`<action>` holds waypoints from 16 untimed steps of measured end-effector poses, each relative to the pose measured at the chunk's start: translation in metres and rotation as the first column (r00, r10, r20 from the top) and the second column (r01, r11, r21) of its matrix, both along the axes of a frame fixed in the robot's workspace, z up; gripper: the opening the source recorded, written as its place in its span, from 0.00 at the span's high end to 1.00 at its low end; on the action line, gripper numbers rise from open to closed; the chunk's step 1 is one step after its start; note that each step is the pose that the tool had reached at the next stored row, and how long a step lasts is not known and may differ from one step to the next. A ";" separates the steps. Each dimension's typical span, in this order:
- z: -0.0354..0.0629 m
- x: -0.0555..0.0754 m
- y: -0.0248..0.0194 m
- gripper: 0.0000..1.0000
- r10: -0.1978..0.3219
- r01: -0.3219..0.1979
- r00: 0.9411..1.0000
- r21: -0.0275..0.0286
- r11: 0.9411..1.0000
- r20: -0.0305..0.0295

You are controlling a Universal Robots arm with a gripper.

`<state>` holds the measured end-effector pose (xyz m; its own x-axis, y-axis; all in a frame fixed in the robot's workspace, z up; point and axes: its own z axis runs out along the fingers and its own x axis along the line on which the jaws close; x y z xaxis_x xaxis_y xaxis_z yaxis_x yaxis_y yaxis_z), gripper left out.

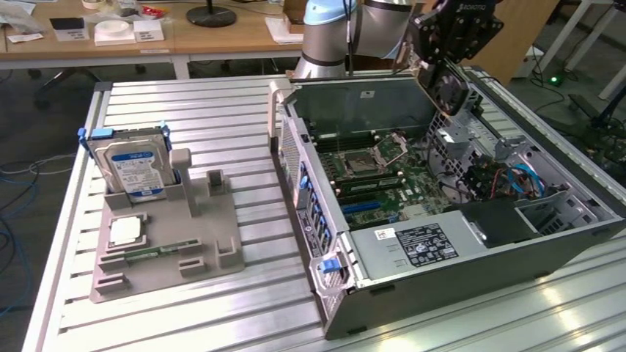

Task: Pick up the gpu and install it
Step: 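Insert the gpu into the slot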

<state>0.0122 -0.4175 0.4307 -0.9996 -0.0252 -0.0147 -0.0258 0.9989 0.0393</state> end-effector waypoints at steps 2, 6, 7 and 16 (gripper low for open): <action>0.0000 0.000 0.0000 0.72 0.035 -0.035 0.999 0.000 0.999 0.000; 0.0000 0.000 0.0000 0.72 0.103 -0.103 0.995 0.000 0.995 0.000; 0.0000 0.000 0.0000 0.72 0.121 -0.121 0.993 0.000 0.993 0.000; 0.0000 0.000 0.0000 0.72 0.276 -0.276 0.961 0.000 0.961 0.000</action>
<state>0.0122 -0.4175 0.4308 -0.9539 -0.2998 -0.0147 -0.3002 0.9531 0.0392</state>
